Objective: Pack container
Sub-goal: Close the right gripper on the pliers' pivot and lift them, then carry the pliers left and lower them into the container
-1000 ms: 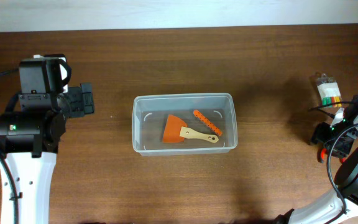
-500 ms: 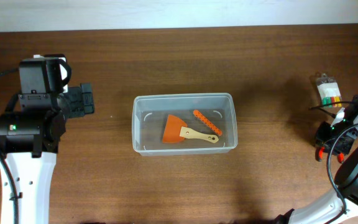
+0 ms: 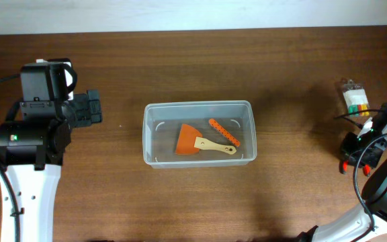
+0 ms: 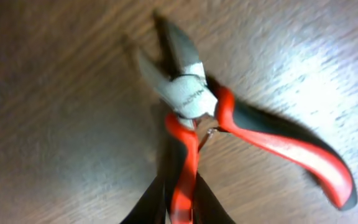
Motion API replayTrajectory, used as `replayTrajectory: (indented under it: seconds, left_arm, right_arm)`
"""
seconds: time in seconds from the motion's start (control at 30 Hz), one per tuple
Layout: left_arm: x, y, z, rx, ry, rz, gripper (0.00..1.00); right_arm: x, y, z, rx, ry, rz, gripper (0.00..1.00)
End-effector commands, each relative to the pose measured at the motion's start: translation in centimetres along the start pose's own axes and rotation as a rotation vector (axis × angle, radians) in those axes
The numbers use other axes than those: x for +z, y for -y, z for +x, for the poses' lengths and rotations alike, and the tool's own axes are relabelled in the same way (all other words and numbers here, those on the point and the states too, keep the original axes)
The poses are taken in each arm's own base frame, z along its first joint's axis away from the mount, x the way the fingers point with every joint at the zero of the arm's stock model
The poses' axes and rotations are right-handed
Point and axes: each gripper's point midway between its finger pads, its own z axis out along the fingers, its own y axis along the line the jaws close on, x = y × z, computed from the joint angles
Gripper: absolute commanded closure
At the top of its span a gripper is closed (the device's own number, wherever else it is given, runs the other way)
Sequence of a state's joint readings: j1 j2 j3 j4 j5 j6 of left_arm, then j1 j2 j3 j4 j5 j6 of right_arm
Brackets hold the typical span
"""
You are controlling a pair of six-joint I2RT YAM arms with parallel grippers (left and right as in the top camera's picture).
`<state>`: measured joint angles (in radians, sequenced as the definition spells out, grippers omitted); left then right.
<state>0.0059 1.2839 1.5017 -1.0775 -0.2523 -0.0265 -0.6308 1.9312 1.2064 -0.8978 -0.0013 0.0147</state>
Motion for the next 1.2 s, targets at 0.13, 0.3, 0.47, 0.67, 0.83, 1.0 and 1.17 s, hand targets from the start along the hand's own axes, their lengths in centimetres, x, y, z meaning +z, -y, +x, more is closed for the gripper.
replayTrajectory:
  seconds: [0.13, 0.3, 0.47, 0.67, 0.83, 1.0, 1.17]
  left_arm:
    - [-0.6, -0.3, -0.6, -0.016, 0.023, -0.013, 0.01]
    - [-0.6, -0.3, -0.6, -0.015, 0.023, -0.013, 0.01]
    - [-0.6, -0.3, -0.6, -0.015, 0.023, -0.013, 0.01]
    - [-0.6, -0.3, -0.6, -0.015, 0.023, -0.013, 0.01]
    - [-0.6, -0.3, -0.6, -0.015, 0.023, -0.013, 0.01]
    - [-0.6, -0.3, -0.6, -0.015, 0.023, -0.013, 0.01]
    - [-0.6, -0.3, -0.6, -0.015, 0.023, -0.013, 0.01]
  right_arm:
    - [-2.3, -0.2, -1.4, 0.008, 0.012, -0.015, 0.87]
    - [-5.5, -1.9, -2.8, -0.092, 0.039, -0.060, 0.87]
    - [-9.4, -5.1, -3.9, -0.265, 0.079, -0.074, 0.88]
    - [-15.7, -13.6, -3.5, -0.628, 0.165, -0.143, 0.88]
    - [-20.4, -21.6, 0.2, -0.933, 0.230, -0.149, 0.88]
    - [-21.1, -27.8, 5.6, -1.192, 0.225, -0.151, 0.88]
    - [-20.5, -31.5, 11.4, -1.409, 0.172, -0.153, 0.88]
